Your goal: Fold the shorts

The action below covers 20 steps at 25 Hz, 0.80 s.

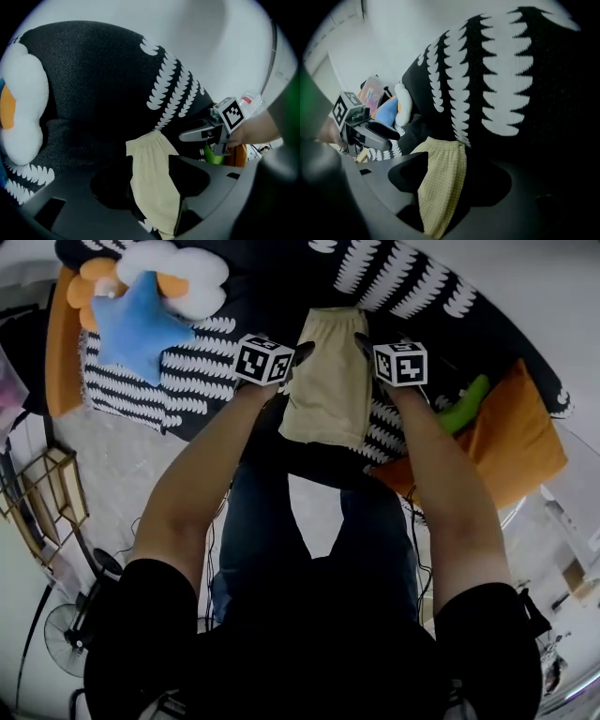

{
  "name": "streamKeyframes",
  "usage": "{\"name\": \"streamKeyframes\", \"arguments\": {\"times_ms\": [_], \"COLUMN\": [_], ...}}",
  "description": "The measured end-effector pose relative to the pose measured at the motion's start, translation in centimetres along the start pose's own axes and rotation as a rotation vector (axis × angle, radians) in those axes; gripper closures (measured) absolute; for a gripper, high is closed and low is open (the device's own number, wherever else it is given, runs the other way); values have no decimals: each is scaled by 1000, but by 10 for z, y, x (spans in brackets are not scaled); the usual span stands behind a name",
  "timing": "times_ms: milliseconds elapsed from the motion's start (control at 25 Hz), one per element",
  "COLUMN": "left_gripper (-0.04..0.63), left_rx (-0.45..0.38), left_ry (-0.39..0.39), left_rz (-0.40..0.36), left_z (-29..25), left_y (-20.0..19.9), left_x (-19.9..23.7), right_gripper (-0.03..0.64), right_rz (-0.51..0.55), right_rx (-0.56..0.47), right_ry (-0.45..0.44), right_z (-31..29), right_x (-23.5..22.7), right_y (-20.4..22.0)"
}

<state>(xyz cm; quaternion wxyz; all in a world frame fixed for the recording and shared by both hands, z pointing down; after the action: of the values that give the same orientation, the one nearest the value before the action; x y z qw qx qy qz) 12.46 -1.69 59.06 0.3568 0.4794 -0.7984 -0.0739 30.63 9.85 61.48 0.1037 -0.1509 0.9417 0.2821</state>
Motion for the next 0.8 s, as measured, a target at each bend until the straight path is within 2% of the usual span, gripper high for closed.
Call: {"name": "streamKeyframes", "arguments": {"times_ms": [240, 400, 480, 680, 800], "left_gripper": [339, 359, 367, 378, 423], "left_rx": [-28, -102, -113, -48, 6], "left_ry": [22, 51, 69, 106, 134], "left_rz": [53, 142, 168, 146, 149], "left_z": [-35, -49, -59, -86, -95], "left_y": [-2, -12, -17, -23, -17], "left_x": [32, 55, 62, 72, 70], "right_gripper": [350, 353, 353, 373, 427], "right_rz": [-89, -93, -112, -127, -141], "right_rx": [-36, -38, -28, -19, -1], "right_ry": [6, 19, 7, 7, 0], "right_z": [-26, -43, -53, -68, -73], "right_x": [-9, -16, -18, -18, -18], "right_y": [3, -3, -1, -8, -8]}}
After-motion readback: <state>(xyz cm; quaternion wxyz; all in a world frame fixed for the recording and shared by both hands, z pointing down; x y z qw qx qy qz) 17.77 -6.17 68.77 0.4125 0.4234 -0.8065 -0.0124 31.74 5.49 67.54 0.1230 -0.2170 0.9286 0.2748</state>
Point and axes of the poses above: the fingertips, and each gripper's own axes: z backward along the fingers, x to its left, y out of its underside, the point moved 6 cm from there along z, backward along the fingers, and after that the axes turned 3 degrees about y, right-handed, at the moved point
